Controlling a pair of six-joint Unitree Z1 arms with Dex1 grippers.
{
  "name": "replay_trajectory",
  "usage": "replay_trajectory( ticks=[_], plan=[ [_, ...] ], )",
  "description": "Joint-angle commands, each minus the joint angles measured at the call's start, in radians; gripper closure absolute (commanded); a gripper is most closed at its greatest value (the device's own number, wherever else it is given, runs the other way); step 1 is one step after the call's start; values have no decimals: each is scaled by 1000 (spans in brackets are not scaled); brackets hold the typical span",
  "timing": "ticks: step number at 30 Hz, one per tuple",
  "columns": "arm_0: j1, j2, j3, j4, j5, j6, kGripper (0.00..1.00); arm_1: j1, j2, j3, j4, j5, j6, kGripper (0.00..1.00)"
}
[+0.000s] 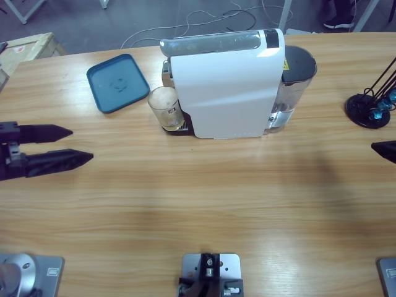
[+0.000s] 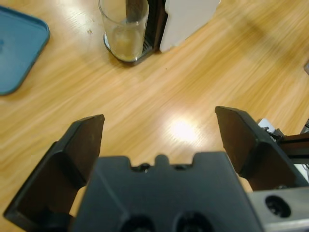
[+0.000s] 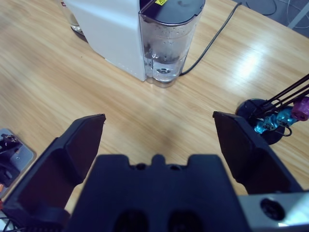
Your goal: Pour coffee
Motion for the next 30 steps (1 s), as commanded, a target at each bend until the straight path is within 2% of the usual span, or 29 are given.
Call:
replay_trajectory(
  ticks=[1,5,12,15,23,30],
  plan=[
    [-7,-22,60,-79,58,-11,0,7,31,42,-15,13,0,0],
    [-5,57,83,-188,109,15,0,7,55,39,-14,22,-3,0],
    [25,304,85,-424,-1,361,0,8,100,23,-6,22,-3,0],
    [65,403,85,-546,-79,375,13,7,98,20,-4,23,1,0],
    [70,672,85,-811,-210,377,18,7,121,5,9,36,3,0],
    [70,809,91,-985,-227,372,18,7,149,-5,15,56,3,0]
  ],
)
